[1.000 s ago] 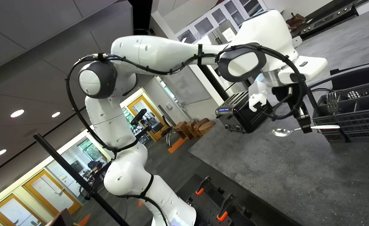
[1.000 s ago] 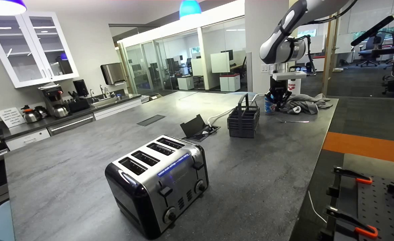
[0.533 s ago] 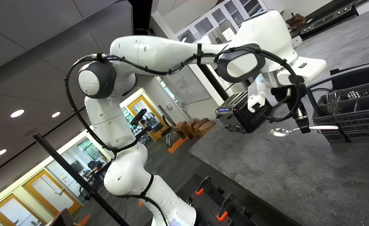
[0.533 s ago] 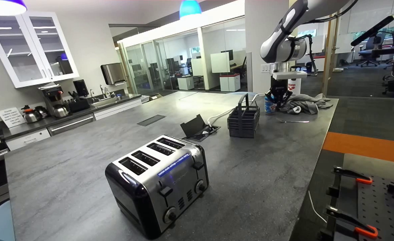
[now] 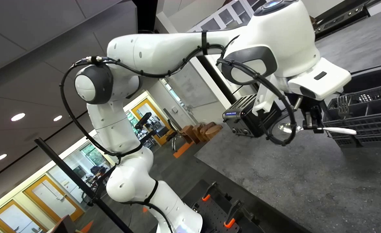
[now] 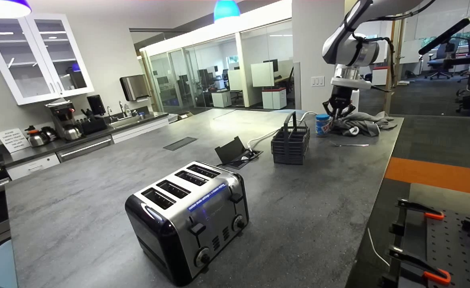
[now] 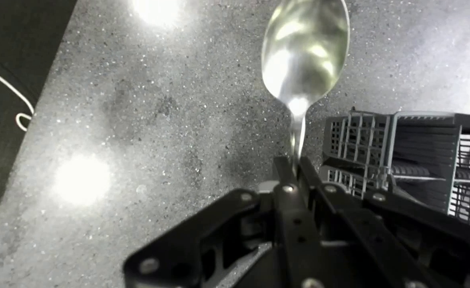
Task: Put the spoon in the basket
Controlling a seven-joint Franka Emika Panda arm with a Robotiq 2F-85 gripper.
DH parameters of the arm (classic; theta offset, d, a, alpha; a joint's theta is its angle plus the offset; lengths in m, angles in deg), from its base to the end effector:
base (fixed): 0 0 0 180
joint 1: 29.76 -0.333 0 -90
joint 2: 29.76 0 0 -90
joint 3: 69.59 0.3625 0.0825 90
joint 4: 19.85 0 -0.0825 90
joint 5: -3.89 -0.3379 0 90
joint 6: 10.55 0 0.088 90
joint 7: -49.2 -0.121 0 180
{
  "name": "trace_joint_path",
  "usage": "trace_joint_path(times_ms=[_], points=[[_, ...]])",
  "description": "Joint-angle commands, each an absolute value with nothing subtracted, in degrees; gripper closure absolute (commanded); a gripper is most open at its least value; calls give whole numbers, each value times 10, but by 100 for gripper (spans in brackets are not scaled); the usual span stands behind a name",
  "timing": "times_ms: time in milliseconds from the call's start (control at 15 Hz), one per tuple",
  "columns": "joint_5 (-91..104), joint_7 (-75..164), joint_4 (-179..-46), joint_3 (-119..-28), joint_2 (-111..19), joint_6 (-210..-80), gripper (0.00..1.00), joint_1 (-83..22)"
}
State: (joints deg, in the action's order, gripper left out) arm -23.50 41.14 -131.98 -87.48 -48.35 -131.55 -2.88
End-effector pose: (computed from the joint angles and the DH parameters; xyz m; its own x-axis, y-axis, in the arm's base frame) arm 0.4346 -0.3758 0.3688 0.3843 -0.8990 -0.2098 -0.9120 -0.3345 -0.2373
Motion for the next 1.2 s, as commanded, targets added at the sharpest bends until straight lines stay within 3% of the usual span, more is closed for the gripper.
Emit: trace_joint_path(times_ms=[0, 467, 533, 800, 867, 1133], points=[[-311, 396, -1279, -883, -491, -1242, 98, 6], [-493, 383, -1210, -889, -546, -1145, 98, 63], [-460, 408, -1241, -898, -522, -1172, 93, 48], [-486, 406, -1222, -896, -547, -1165, 93, 56], [-487, 406, -1221, -896, -548, -1165, 98, 56], [-549, 342, -1200, -894, -554, -1082, 98, 84]])
